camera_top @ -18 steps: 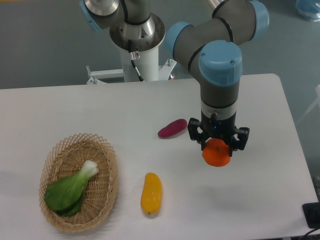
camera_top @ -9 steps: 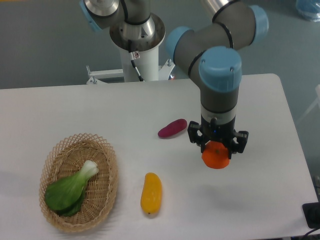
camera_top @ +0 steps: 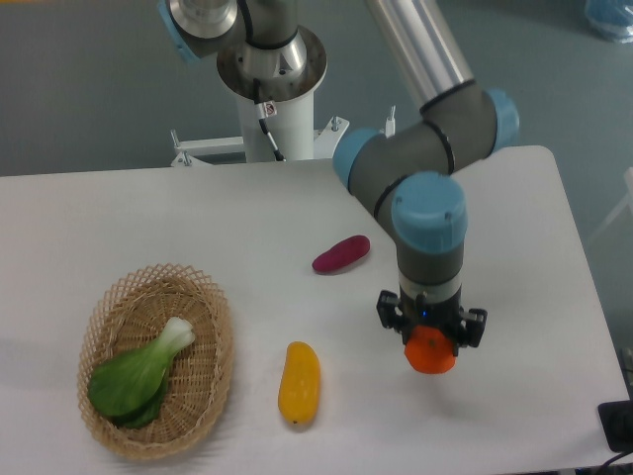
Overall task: Place the orange on the table
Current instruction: 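Lower the held orange toward the table beside the yellow mango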
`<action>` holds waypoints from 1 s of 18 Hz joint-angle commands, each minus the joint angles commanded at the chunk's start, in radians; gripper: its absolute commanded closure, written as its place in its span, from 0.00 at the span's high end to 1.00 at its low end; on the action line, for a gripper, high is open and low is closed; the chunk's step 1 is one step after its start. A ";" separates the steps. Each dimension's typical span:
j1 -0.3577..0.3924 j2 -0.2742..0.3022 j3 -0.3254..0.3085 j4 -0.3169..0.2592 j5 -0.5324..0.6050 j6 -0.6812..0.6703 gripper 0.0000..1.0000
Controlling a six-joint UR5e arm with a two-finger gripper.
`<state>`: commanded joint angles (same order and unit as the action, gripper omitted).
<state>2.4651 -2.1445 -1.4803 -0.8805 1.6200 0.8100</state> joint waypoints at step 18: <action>-0.064 -0.006 -0.097 0.009 0.012 -0.078 0.98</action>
<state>2.4007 -2.1506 -1.5770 -0.8713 1.6320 0.7317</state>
